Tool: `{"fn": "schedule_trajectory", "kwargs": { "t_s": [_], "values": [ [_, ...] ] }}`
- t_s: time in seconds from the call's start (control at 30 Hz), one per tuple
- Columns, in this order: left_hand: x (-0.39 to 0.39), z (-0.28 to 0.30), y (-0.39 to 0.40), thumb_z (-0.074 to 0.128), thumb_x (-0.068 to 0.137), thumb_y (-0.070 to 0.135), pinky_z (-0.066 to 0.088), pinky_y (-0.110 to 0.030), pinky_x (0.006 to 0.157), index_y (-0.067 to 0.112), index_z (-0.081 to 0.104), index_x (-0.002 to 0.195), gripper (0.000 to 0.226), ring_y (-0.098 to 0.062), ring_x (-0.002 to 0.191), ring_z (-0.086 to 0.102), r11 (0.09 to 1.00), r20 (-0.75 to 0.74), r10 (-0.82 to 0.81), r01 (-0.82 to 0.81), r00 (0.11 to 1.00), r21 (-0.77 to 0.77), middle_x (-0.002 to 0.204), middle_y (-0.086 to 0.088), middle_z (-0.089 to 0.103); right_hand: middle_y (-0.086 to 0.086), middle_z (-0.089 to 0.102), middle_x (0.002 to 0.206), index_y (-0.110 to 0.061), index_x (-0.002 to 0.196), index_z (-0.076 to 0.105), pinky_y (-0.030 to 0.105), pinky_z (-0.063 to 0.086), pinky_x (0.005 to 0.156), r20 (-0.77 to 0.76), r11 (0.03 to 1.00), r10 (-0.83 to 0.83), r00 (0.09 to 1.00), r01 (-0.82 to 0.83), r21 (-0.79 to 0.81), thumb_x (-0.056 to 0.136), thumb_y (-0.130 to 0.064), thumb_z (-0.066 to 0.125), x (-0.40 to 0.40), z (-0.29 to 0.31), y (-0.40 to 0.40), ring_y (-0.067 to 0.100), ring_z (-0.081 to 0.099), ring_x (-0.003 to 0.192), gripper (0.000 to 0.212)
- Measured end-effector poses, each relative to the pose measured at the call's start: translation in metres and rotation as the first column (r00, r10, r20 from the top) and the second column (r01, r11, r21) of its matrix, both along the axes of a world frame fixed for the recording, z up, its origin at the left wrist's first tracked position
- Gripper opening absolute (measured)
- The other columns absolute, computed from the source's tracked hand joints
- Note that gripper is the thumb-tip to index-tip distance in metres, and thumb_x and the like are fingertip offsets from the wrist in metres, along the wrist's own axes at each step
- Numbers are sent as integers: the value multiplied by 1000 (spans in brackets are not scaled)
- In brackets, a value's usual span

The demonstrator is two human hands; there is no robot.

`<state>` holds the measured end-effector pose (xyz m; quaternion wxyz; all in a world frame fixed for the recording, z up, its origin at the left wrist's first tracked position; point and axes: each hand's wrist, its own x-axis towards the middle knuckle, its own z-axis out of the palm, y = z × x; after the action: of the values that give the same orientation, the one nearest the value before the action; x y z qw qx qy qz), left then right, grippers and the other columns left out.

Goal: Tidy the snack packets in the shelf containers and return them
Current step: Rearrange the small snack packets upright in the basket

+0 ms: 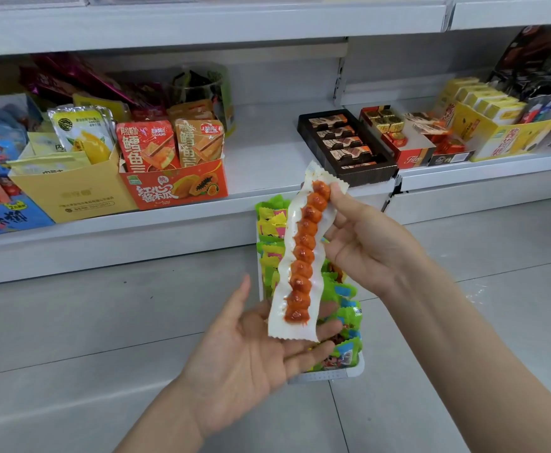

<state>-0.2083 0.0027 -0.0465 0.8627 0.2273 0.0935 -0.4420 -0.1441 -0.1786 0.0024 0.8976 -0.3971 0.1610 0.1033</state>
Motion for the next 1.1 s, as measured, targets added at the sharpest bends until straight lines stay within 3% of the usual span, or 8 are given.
{"fn": "schedule_trajectory", "kwargs": {
  "t_s": [0.17, 0.3, 0.43, 0.57, 0.73, 0.87, 0.97, 1.1],
  "values": [
    [-4, -3, -8, 88, 72, 16, 59, -35, 73, -2, 71, 103, 39, -24, 75, 65, 994, 111, 90, -96, 990, 51, 98, -18, 66, 2, 71, 80, -11, 88, 68, 41, 53, 91, 17, 998, 67, 998, -67, -6, 102, -28, 52, 1, -1, 8, 14, 68, 73, 27],
    [1, -6, -4, 76, 69, 16, 62, -33, 68, 3, 75, 100, 34, -25, 83, 74, 867, 370, 39, -215, 928, 449, 105, -21, 74, 15, 72, 112, -2, 115, 67, 46, 55, 91, 5, 952, 198, 980, -191, -239, 104, -45, 39, -1, -3, -5, 29, 69, 100, 52],
    [7, -9, 6, 71, 76, 21, 57, -22, 69, 22, 77, 101, 26, -18, 89, 75, 747, 582, -21, -374, 813, 549, 102, -8, 77, 12, 73, 117, -7, 121, 65, 33, 61, 81, 64, 894, 280, 958, -236, -381, 101, -55, 32, -6, 3, -27, 24, 71, 107, 62],
    [9, -16, 6, 72, 77, 26, 56, -20, 70, 30, 77, 99, 24, -15, 90, 75, 699, 651, -82, -422, 755, 577, 99, -2, 78, 9, 78, 96, -12, 99, 76, 29, 61, 77, 231, 725, 316, 920, -77, -685, 81, -36, 68, -9, 12, -36, 23, 75, 92, 31],
    [20, -24, 6, 74, 81, 24, 55, -17, 72, 30, 76, 98, 18, -11, 90, 74, 656, 729, -81, -515, 679, 552, 97, 4, 78, -5, 77, 78, -23, 83, 75, 26, 62, 64, 483, 523, 292, 825, 286, -803, 71, -33, 75, -13, 29, -36, 14, 75, 72, 16],
    [37, -43, 19, 72, 87, 8, 54, -21, 83, 34, 63, 104, 32, -6, 99, 67, 352, 751, -259, -665, 607, 659, 104, 12, 70, -20, 75, 76, -30, 83, 72, 21, 60, 63, 663, 438, 163, 731, 548, -713, 85, -22, 77, -15, 39, -53, 6, 74, 72, 10],
    [34, -52, 25, 63, 91, 36, 51, -23, 94, 29, 63, 117, 27, 1, 108, 58, 231, 727, -459, -721, 511, 653, 117, 14, 60, -16, 76, 85, -34, 84, 71, 27, 62, 69, 680, 395, 103, 726, 598, -698, 88, -27, 75, -17, 38, -62, 11, 75, 80, 9],
    [33, -44, 9, 43, 92, 66, 31, -7, 101, 27, 58, 132, 58, 5, 120, 44, 285, 672, -671, -728, 313, 624, 129, 20, 52, -15, 77, 87, -34, 84, 72, 28, 62, 69, 656, 373, 59, 752, 593, -713, 88, -27, 75, -20, 26, -58, 12, 75, 79, 9]
  ]
}}
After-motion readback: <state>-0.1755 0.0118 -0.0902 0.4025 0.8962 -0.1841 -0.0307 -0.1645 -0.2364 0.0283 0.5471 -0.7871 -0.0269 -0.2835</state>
